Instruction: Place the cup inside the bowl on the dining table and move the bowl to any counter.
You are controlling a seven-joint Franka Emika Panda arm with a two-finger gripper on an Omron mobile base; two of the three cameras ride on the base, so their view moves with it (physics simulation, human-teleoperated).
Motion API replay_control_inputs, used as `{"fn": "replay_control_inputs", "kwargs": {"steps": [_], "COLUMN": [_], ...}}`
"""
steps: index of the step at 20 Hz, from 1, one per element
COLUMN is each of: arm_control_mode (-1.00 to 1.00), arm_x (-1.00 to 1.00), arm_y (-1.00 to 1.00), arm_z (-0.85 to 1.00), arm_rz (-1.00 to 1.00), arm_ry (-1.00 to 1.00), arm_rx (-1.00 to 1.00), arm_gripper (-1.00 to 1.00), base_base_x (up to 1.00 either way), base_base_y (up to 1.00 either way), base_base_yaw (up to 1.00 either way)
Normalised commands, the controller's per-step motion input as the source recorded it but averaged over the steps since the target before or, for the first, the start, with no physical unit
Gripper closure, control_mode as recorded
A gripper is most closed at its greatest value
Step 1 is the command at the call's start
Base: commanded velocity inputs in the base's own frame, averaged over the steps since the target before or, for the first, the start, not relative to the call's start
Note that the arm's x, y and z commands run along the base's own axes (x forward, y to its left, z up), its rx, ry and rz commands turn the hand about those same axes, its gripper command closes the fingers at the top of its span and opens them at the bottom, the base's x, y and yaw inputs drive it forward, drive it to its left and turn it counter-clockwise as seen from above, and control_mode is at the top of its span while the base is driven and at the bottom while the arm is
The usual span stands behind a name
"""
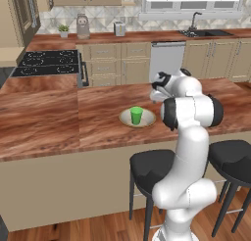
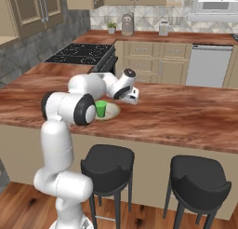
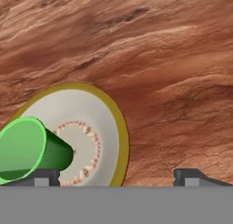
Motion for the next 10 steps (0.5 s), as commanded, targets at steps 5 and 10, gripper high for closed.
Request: {"fn": "replay_control_inputs", "kwargs": {"steps": [5, 10], "arm_control_mode": [-1.0, -1.0], "arm_x": [0.0, 0.0], "arm_y": [-0.01, 0.0], "arm_z": [0.0, 0.0], "arm_rz": [0.11, 0.1], "arm_ry": [0.0, 0.0], "arm_rx": [0.1, 0.1], "arm_gripper": [-1.0, -1.0], "base_base_x": [0.0, 0.0], "base_base_y": [0.0, 0.0], "base_base_yaw": [0.0, 0.0]}}
